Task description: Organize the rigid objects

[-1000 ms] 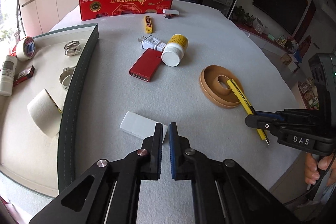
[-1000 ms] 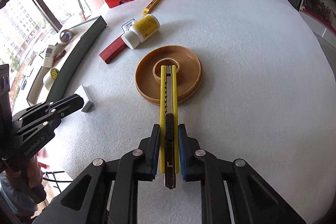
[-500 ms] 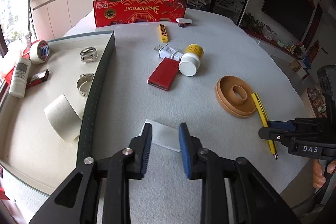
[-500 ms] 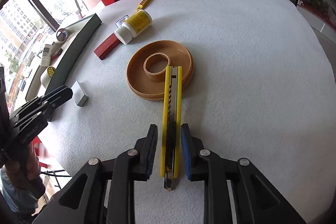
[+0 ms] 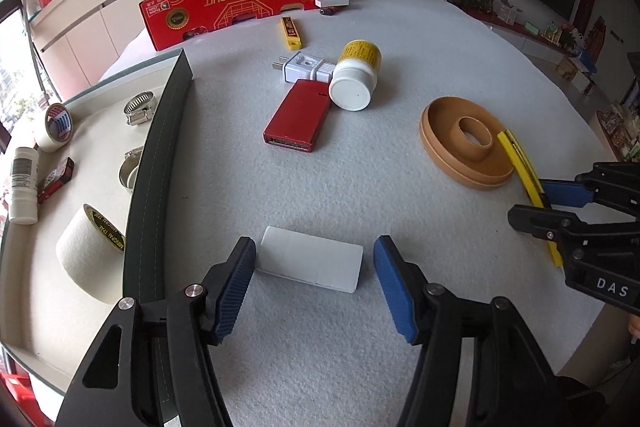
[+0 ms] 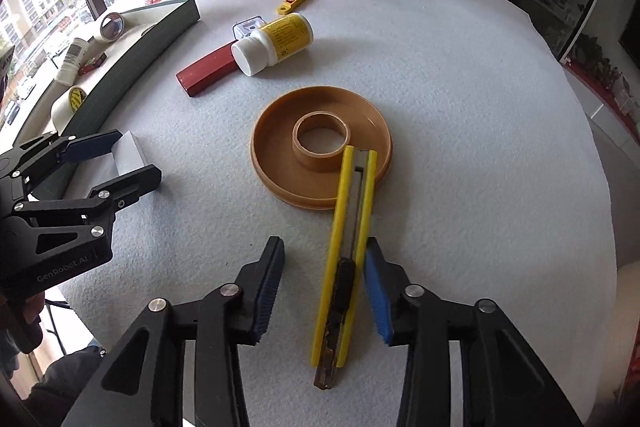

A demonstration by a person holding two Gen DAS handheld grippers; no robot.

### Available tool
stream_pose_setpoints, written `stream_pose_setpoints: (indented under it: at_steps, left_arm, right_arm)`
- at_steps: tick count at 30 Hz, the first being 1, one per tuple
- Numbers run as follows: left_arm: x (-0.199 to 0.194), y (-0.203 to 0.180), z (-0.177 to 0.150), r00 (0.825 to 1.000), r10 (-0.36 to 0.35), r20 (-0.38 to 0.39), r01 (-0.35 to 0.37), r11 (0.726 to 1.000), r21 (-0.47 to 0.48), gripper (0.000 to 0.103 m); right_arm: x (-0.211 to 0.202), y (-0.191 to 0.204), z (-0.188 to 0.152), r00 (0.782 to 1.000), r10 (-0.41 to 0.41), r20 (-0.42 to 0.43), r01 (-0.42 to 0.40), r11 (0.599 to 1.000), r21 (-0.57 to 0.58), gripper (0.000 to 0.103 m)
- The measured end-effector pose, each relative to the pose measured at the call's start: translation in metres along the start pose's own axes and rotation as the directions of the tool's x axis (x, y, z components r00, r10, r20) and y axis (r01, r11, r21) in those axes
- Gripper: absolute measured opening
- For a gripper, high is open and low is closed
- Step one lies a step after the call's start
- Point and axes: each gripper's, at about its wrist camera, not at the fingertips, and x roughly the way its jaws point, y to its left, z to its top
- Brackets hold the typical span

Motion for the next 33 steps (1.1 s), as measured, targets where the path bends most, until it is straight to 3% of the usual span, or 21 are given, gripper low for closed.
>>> stream_pose_setpoints:
  at_steps: [1,3,12,19,26,33]
  left_arm:
    - [-0.001,-0.003,-0.001,1.000,0.009,-0.004,-0.009,1.000,0.013,0.055]
    - [-0.003,-0.007,-0.004,1.000,0.023,0.002,-0.023,1.000,0.020,0.055]
    - [-0.040,-0.005,-0.002,0.996,-0.010,0.089,0.018,0.996,-0.093,0.055]
    - [-0.075,0.016,0.003,0.985,0.058,0.162,-0.024,0.978,-0.206,0.055]
    - [-0.095,0.062,-0.001,0.966,0.195,0.168,-0.132,0.936,-0.327,0.055]
    - [-0.107,0.120,-0.013,0.940,0.312,0.137,-0.222,0.865,-0.450,0.055]
  right_arm:
    - [0.000,0.001,0.001,1.000,0.001,-0.001,-0.001,1.000,0.003,0.017]
    - [-0.001,-0.001,0.000,1.000,0.012,0.000,-0.012,1.000,0.020,0.017]
    - [-0.019,-0.015,-0.005,0.990,0.141,0.027,-0.143,0.982,0.126,0.017]
    - [-0.032,0.001,0.009,0.982,0.180,0.059,-0.186,0.976,0.116,0.017]
    - [-0.049,0.041,0.045,0.968,0.219,0.126,-0.227,0.973,0.049,0.017]
    - [-0.053,0.094,0.086,0.939,0.315,0.138,-0.313,0.949,-0.032,0.017]
